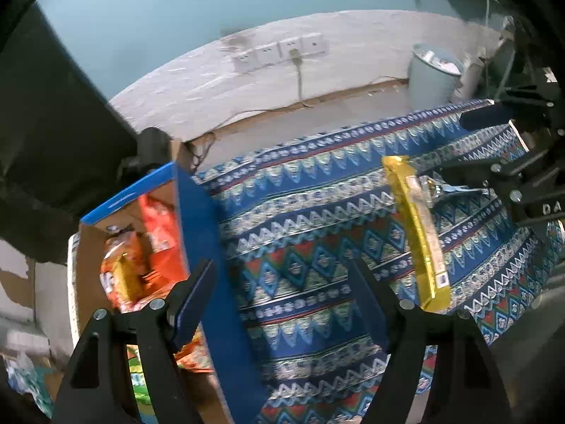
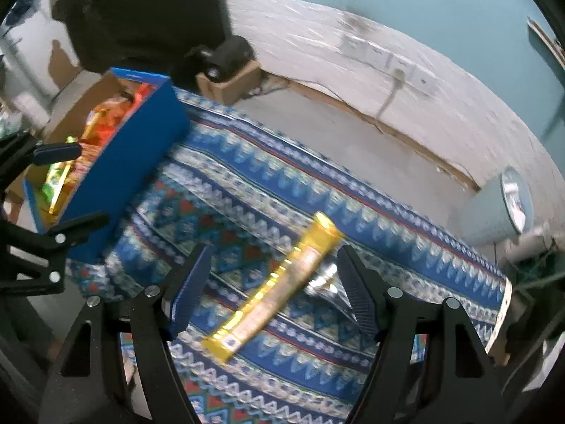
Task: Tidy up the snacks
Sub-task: 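Move both open tools to the gold bar and silver packet on the cloth, then grasp the gold wafer bar with the left tool while the right tool grasps the silver foil packet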
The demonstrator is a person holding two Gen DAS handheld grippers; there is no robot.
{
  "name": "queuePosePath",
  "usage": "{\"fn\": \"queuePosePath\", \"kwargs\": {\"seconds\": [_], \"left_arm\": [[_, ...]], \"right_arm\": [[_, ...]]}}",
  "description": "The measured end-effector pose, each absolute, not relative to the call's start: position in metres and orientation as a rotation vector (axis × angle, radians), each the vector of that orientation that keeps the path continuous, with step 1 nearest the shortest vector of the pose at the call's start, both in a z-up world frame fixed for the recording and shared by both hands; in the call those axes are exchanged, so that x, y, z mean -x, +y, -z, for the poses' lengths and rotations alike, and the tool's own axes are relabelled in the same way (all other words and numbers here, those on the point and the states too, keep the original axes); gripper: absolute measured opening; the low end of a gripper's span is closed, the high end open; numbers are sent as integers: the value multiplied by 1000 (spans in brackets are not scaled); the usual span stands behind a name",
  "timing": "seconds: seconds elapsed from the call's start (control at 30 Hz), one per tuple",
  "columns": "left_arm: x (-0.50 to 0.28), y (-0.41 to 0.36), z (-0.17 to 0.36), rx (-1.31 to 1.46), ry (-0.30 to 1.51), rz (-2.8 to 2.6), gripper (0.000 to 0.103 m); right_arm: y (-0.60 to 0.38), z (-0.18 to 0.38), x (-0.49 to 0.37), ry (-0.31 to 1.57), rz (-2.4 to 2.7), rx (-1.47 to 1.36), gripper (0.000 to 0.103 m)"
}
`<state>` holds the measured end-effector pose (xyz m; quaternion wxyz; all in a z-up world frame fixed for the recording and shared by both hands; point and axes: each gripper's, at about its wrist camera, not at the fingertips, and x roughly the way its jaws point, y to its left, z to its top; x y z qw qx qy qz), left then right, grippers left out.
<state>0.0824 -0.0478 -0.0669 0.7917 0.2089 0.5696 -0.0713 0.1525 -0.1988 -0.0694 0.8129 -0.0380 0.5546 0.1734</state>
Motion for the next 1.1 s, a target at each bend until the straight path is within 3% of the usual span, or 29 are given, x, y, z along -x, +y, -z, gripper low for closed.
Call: {"fn": "queuePosePath", "kwargs": {"seconds": [0.57,1.1], "left_arm": [[-98,-121,127,-457,1330,271,78],[-111,-152,177,-433,1460,302,78]], "right_arm": [[-291,144,-144,1325,-271,-3,74],[-284,198,-140,1337,-407,132,74]]}}
